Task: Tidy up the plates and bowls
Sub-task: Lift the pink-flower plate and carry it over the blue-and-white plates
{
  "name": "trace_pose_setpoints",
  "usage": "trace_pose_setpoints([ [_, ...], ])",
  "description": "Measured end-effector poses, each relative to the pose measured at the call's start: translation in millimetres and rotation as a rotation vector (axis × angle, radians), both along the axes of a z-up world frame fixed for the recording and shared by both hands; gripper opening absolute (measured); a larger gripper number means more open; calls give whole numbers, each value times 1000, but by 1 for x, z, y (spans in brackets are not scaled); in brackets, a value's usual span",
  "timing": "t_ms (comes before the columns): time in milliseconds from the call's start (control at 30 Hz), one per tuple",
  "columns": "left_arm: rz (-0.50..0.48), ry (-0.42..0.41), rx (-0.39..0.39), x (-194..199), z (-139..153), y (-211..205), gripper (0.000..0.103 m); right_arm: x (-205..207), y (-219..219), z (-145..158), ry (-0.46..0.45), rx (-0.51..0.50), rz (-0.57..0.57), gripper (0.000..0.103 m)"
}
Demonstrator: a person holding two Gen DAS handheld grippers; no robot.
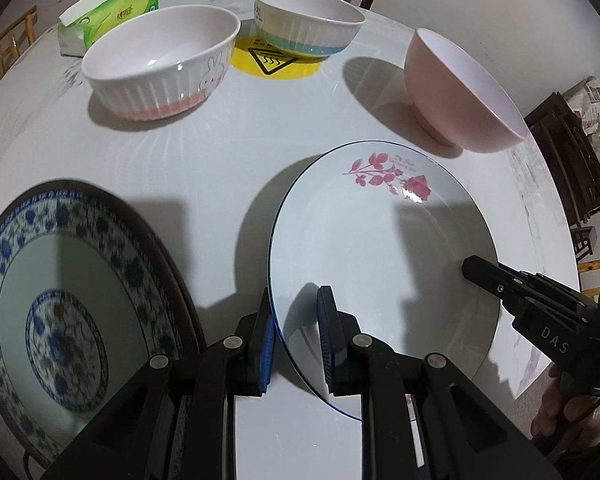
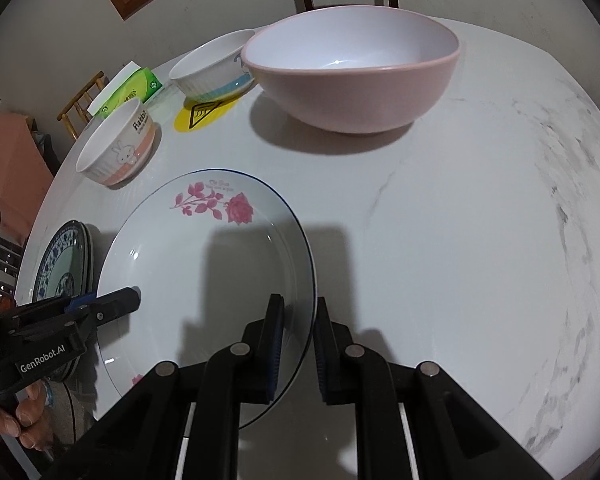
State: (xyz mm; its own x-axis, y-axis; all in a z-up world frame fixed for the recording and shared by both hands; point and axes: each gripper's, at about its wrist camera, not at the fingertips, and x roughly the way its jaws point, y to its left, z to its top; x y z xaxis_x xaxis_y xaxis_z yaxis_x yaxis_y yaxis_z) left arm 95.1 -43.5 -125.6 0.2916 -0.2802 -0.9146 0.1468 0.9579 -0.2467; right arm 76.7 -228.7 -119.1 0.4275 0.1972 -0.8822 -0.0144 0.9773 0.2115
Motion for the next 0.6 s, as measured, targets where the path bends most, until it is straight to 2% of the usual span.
trace_pose_setpoints([
  [600, 9, -17, 17, -15, 4, -1, 15, -23, 9, 7, -20, -18, -1, 14],
])
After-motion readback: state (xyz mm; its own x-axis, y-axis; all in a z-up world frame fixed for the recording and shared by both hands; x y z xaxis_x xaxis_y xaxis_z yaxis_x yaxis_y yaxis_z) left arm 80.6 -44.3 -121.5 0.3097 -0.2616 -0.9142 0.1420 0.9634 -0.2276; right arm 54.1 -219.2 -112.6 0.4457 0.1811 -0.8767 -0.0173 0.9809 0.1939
